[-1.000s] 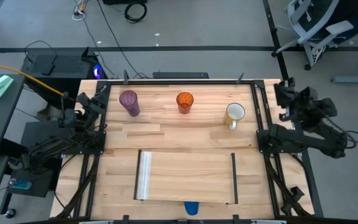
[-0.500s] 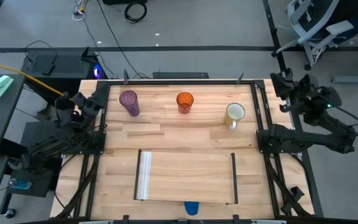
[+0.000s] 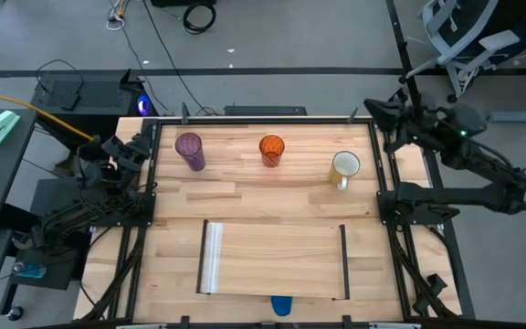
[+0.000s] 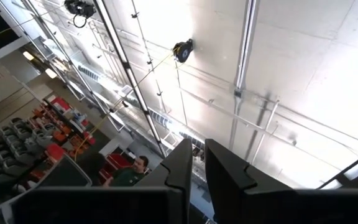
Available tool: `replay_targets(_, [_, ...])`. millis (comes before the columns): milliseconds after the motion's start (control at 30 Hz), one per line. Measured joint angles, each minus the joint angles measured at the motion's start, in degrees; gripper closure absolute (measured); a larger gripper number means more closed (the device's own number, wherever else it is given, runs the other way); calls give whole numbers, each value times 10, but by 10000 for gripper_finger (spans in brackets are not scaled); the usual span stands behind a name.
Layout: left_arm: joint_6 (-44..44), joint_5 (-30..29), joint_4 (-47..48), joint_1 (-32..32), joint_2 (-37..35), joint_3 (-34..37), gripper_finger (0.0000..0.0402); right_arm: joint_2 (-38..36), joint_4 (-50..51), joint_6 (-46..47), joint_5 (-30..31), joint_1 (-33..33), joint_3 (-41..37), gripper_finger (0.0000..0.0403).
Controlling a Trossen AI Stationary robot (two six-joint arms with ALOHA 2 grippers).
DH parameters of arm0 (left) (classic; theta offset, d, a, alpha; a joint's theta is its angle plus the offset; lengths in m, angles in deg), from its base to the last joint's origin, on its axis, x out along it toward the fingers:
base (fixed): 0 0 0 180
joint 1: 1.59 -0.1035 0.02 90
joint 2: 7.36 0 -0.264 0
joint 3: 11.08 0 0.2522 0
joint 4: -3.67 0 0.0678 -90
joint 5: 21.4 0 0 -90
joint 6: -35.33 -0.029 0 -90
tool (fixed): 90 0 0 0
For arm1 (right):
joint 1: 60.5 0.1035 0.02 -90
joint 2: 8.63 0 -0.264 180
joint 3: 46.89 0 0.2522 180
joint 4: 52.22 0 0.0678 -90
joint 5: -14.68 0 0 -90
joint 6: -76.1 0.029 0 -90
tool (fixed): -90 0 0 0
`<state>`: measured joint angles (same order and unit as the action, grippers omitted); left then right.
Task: Stack small to large cups/mugs on shelf
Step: Move the orange cup to the middle right of the table
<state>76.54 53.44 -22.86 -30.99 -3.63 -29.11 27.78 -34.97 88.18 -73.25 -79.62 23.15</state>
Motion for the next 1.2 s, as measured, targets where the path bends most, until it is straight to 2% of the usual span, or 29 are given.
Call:
replay_targets(267, [-19, 0, 0, 0, 0, 0, 349, 71, 149, 30, 4, -10, 113, 389])
replay_targets(400, [-33, 0, 1, 0, 0, 0, 351, 118, 263, 48, 26, -53, 180, 389])
replay_targets(533, [-34, 1, 7, 0, 0, 0, 349, 178, 366, 55, 22, -114, 245, 389])
replay_targets(733, [-35, 33, 45, 0, 0, 0, 345, 271, 432, 38, -49, -191, 314, 373])
replay_targets(933, [-41, 49, 59, 0, 0, 0, 351, 364, 452, 42, -143, -230, 345, 337])
replay_targets(1067, [-58, 50, 60, 0, 0, 0, 346, 433, 470, 60, -153, -232, 379, 318])
replay_targets(1200, [-64, 50, 70, 0, 0, 0, 339, 509, 541, 56, -153, -219, 442, 315])
